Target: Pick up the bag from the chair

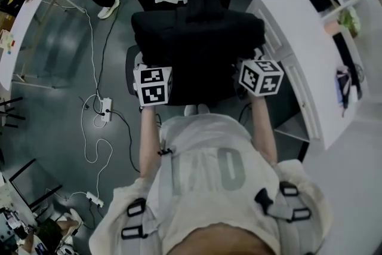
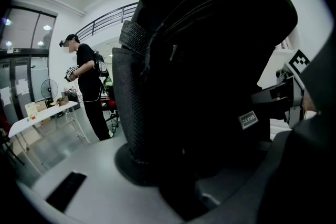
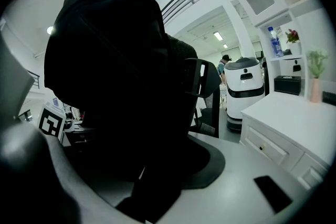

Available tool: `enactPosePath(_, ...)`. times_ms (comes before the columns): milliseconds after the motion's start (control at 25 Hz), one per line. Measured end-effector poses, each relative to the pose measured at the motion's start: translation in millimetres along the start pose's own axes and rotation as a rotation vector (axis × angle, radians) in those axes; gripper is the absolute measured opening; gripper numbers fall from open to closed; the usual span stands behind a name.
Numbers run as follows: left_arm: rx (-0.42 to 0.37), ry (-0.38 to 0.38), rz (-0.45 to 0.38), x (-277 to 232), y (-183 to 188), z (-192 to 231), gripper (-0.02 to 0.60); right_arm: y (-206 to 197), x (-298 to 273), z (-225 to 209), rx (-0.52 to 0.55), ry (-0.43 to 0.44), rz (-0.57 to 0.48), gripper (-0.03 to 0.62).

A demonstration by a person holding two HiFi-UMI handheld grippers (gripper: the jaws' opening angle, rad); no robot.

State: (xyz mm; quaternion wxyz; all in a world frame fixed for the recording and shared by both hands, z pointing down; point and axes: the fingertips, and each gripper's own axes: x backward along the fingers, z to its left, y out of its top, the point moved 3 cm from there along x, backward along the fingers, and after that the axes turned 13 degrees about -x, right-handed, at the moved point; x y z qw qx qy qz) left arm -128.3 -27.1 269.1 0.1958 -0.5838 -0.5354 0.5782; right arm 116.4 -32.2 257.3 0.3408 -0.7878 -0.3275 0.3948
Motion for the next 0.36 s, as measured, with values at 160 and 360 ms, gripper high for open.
enactPosePath(160,0.015,0.003,0.002,0.6,-1.5,1.0,0.104,0.5,1.0,2.5,0.008,0.003,-0.001,0.149)
enactPosePath(360,0.038,0.000,-0.009,3.0,0.5,-0.2,0.104,1.5,1.9,4.7,0.017,0.002,0.000,0.147)
